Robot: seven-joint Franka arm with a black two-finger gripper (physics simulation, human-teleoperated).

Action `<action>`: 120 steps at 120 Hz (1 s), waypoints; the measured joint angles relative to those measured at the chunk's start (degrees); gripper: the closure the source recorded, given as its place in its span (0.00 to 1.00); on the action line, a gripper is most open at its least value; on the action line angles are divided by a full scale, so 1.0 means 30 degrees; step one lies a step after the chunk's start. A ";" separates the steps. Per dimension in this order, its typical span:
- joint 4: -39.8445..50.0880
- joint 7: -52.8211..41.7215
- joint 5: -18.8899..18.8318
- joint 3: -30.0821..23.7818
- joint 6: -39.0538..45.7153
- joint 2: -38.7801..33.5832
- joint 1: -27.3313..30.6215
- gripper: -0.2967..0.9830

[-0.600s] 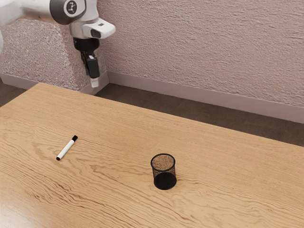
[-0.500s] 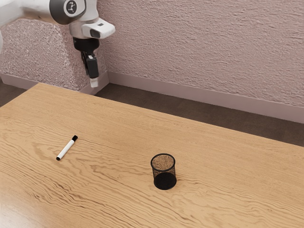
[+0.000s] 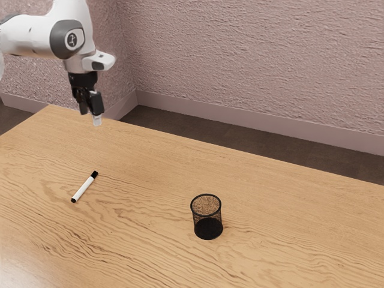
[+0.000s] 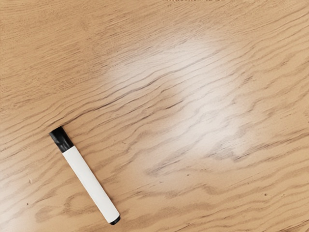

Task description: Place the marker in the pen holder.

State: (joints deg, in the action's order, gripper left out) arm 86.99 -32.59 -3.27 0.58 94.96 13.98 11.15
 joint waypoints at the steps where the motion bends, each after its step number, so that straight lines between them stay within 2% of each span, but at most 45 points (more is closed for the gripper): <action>1: 0.0113 0.0048 -0.0007 0.0002 0.0154 0.0024 0.0022 0.23; 26: 0.2343 0.1578 0.0547 0.0050 0.4237 0.0610 0.1024 0.24; 50: 0.3608 0.3967 0.0587 0.0296 0.7342 0.1808 0.1129 0.39; 65: 0.3417 0.5231 0.0584 0.0303 0.8325 0.3173 0.1121 0.44; 80: 0.3836 0.6333 0.0556 0.0307 0.8893 0.3433 0.1426 0.46; 120: 0.3766 0.8408 -0.0261 0.0304 0.9586 0.5381 0.2134 0.50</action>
State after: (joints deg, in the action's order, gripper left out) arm 98.29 -7.36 -4.06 1.49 123.72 30.12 17.56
